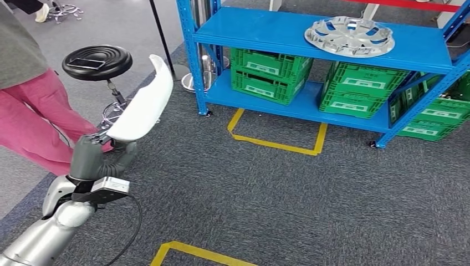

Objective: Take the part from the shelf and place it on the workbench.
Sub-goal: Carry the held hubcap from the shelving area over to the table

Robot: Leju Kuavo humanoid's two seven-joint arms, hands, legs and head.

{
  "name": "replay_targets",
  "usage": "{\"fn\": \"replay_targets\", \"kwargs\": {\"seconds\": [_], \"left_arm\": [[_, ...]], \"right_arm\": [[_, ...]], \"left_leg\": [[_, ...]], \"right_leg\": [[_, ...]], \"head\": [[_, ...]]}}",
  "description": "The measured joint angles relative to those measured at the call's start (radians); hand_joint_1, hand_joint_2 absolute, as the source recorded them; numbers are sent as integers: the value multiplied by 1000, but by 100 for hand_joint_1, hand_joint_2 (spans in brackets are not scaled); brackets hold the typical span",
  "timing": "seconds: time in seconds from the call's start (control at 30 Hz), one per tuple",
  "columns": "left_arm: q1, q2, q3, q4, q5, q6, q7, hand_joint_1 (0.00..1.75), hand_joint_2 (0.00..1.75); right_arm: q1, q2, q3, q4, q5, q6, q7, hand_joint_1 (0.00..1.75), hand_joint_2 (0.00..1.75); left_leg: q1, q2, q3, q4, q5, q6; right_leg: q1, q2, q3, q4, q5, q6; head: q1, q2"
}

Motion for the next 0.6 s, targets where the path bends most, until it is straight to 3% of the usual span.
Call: {"fn": "replay_targets", "kwargs": {"seconds": [0.07, 0.1, 0.47, 0.6], "left_arm": [[-17, -2, -11, 6, 3, -3, 0, 175, 175], [-25, -2, -15, 9, 4, -5, 0, 175, 175], [-39, -3, -22, 15, 5, -7, 0, 175, 175], [-62, -4, -46, 35, 9, -14, 5, 175, 175]], "right_arm": [[-1, -2, -7, 2, -14, 18, 49, 0, 0], [-2, -3, -10, 3, -18, 25, 64, 0, 0], [-4, -3, -12, 5, -23, 33, 85, 0, 0], [-2, -3, -19, 7, -26, 33, 115, 0, 0]], "left_leg": [[-3, -2, -11, 11, 4, -7], [-5, -3, -17, 15, 6, -11], [-7, -4, -28, 19, 13, -18], [-7, -4, -33, 16, 26, 16]], "right_leg": [[-2, 4, 64, -125, 35, -3], [-2, 6, 78, -154, 37, -5], [-1, 9, 76, -161, 35, -13], [2, 10, 69, -163, 47, -23]], "head": [[0, 0], [-1, 0], [-3, 0], [-2, 0]]}}
